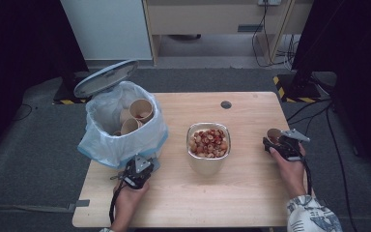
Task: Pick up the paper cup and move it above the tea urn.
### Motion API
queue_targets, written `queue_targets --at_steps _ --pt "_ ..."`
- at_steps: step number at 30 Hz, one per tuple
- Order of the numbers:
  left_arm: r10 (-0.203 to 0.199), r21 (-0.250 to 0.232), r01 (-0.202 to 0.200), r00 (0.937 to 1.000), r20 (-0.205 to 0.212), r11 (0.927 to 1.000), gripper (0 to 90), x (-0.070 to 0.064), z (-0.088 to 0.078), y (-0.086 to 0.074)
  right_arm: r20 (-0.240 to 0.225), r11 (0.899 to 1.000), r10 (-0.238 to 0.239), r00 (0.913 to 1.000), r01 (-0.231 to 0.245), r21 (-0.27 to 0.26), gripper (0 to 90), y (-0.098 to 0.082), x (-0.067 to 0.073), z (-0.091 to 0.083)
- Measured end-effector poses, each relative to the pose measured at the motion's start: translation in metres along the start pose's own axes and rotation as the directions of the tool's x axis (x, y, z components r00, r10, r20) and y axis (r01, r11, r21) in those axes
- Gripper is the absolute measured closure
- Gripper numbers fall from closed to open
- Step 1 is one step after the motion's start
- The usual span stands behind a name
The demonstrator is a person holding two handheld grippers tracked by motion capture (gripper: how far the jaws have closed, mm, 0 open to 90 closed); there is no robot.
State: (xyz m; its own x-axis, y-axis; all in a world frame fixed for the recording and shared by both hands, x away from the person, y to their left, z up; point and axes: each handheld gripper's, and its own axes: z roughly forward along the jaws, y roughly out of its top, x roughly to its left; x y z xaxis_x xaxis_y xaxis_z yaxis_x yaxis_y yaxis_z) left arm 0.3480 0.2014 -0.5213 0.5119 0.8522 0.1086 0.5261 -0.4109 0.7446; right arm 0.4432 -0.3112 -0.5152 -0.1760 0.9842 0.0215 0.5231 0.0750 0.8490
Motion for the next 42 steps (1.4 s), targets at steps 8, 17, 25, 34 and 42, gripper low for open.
queue_targets --at_steps 8,17,25,34,42 --pt "-0.002 0.0 0.002 1.0 0.001 1.0 89.5 0.0 0.0 0.0 -0.025 0.998 -0.057 0.9981 0.057 -0.02 32.3 0.017 0.006 -0.014" --pt "-0.002 0.0 0.002 1.0 0.001 1.0 89.5 0.0 0.0 0.0 -0.062 0.991 -0.133 0.9891 0.131 -0.04 33.2 0.041 0.018 -0.025" --pt "-0.003 0.0 0.003 1.0 0.002 1.0 89.5 0.0 0.0 0.0 -0.089 0.985 -0.169 0.9816 0.165 -0.05 33.8 0.061 0.017 -0.032" --pt "-0.003 -0.001 0.003 1.0 0.002 1.0 89.5 0.0 0.0 0.0 -0.123 0.985 -0.171 0.9776 0.165 -0.055 34.3 0.078 0.01 -0.032" --pt "-0.004 -0.001 0.004 1.0 0.002 1.0 89.5 0.0 0.0 0.0 -0.206 0.979 -0.204 0.9571 0.197 -0.057 34.4 0.094 0.003 -0.027"
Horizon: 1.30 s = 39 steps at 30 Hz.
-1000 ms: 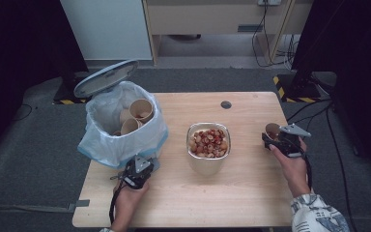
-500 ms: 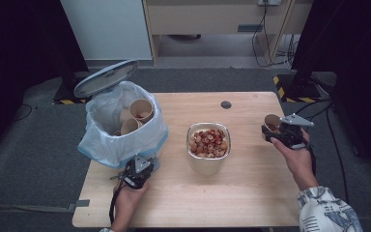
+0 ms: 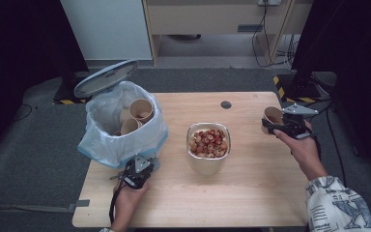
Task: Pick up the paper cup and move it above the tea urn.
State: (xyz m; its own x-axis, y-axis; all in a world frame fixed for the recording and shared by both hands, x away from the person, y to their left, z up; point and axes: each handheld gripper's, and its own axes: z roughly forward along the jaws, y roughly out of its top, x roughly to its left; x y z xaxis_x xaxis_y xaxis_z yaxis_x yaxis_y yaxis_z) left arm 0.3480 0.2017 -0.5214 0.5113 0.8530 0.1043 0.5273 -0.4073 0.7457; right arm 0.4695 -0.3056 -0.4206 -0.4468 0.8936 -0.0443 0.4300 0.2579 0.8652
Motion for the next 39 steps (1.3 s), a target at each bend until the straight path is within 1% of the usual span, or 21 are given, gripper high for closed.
queue_targets --at_steps 2,8,14,20,26,28,29,31,34,38,39 --pt "-0.003 0.0 0.003 1.0 0.001 1.0 89.5 0.0 0.0 0.0 -0.022 1.0 0.007 0.9997 -0.007 -0.004 34.4 0.003 -0.003 0.002" --pt "-0.003 -0.001 0.003 1.0 -0.001 1.0 89.5 0.0 0.0 0.0 -0.054 0.999 -0.039 0.9978 0.04 0.01 34.4 0.015 -0.01 0.01" --pt "-0.001 0.001 0.001 1.0 -0.001 1.0 89.5 0.0 0.0 0.0 -0.075 0.996 -0.083 0.9937 0.085 0.016 34.4 0.031 -0.014 0.018" --pt "-0.003 -0.001 0.003 1.0 -0.003 1.0 89.5 0.0 0.0 0.0 -0.1 0.991 -0.133 0.9861 0.135 0.012 34.6 0.047 -0.012 0.023" --pt "-0.006 -0.002 0.006 1.0 0.001 1.0 89.5 0.0 0.0 0.0 -0.117 0.986 -0.165 0.9794 0.165 -0.004 34.7 0.062 -0.006 0.028" --pt "-0.007 -0.002 0.007 1.0 0.002 1.0 89.4 0.0 0.0 0.0 -0.125 0.983 -0.185 0.9749 0.185 -0.005 34.7 0.067 -0.002 0.029" --pt "-0.007 -0.002 0.007 1.0 0.002 1.0 89.5 0.0 0.0 0.0 -0.129 0.979 -0.201 0.971 0.202 -0.009 34.7 0.07 0.0 0.03" --pt "-0.006 -0.002 0.006 1.0 0.002 1.0 89.4 0.0 0.0 0.0 -0.139 0.976 -0.216 0.9664 0.216 -0.018 34.7 0.074 0.004 0.031" --pt "-0.006 -0.002 0.006 1.0 0.002 1.0 89.5 0.0 0.0 0.0 -0.156 0.969 -0.248 0.9563 0.245 -0.033 34.8 0.081 0.01 0.03" --pt "-0.006 -0.002 0.006 1.0 0.002 1.0 89.5 0.0 0.0 0.0 -0.177 0.962 -0.273 0.9458 0.266 -0.062 34.8 0.09 0.017 0.028" --pt "-0.006 -0.002 0.006 1.0 0.002 1.0 89.5 0.0 0.0 0.0 -0.181 0.959 -0.283 0.9418 0.276 -0.066 34.8 0.092 0.018 0.028"
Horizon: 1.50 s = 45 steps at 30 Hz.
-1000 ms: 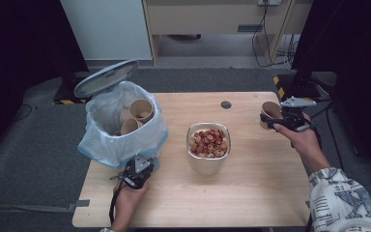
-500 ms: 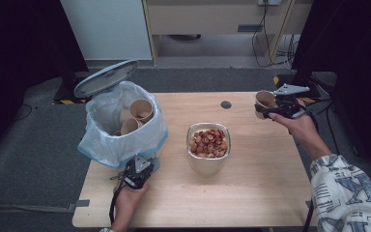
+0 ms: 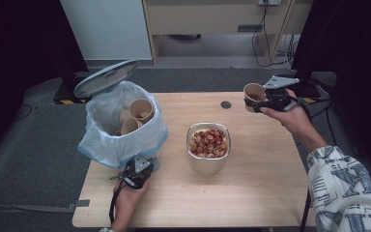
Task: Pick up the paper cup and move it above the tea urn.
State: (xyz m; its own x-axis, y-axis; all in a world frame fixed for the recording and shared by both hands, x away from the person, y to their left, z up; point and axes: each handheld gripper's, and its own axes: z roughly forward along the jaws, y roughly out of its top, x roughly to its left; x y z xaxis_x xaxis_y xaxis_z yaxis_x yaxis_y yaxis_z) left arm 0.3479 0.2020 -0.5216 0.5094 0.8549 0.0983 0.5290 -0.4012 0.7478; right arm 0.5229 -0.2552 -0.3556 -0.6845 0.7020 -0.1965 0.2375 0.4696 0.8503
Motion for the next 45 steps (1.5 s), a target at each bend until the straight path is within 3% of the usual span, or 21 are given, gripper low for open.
queue_targets --at_steps 11,30,38,45 --pt "0.002 0.0 -0.002 1.0 0.0 1.0 89.5 0.0 0.0 0.0 -0.031 0.998 -0.053 0.9981 0.052 -0.039 34.9 0.024 0.013 0.003" --pt "0.003 0.001 -0.003 1.0 -0.001 1.0 89.5 0.0 0.0 0.0 -0.061 0.993 -0.108 0.9923 0.104 -0.061 34.9 0.043 0.033 0.016" --pt "0.004 0.001 -0.004 1.0 -0.002 1.0 89.4 0.0 0.0 0.0 -0.056 0.989 -0.129 0.99 0.125 -0.077 34.9 0.051 0.038 0.015" --pt "0.004 0.001 -0.004 1.0 -0.002 1.0 89.4 0.0 0.0 0.0 -0.038 0.98 -0.178 0.9832 0.174 -0.091 34.9 0.054 0.045 0.012"
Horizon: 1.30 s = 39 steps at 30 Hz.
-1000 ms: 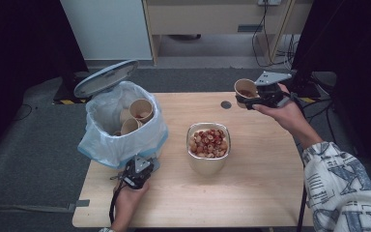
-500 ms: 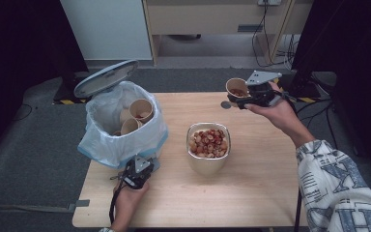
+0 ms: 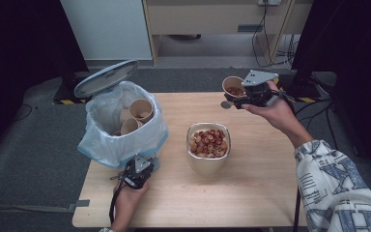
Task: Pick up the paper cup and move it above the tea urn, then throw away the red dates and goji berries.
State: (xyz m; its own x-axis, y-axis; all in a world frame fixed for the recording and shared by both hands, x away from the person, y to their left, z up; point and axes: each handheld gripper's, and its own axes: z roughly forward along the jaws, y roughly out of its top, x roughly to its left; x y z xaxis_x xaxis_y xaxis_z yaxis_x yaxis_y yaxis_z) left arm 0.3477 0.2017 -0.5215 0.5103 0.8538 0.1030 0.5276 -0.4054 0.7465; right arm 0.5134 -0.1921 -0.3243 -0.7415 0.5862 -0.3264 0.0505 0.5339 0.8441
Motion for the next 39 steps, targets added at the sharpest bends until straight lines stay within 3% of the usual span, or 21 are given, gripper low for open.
queue_targets --at_steps 17,27,39 --pt "0.001 0.0 -0.001 1.0 -0.001 1.0 89.4 0.0 0.0 0.0 -0.004 0.999 -0.039 0.9992 0.039 -0.007 34.8 0.002 0.011 0.0" --pt "0.003 0.002 -0.003 1.0 -0.002 1.0 89.4 0.0 0.0 0.0 0.01 0.995 -0.096 0.9953 0.096 0.003 34.8 0.007 0.023 0.0" --pt "0.006 0.003 -0.006 1.0 -0.003 1.0 89.4 -0.001 0.0 0.0 0.013 0.992 -0.123 0.9924 0.122 0.01 34.8 0.01 0.032 0.0"
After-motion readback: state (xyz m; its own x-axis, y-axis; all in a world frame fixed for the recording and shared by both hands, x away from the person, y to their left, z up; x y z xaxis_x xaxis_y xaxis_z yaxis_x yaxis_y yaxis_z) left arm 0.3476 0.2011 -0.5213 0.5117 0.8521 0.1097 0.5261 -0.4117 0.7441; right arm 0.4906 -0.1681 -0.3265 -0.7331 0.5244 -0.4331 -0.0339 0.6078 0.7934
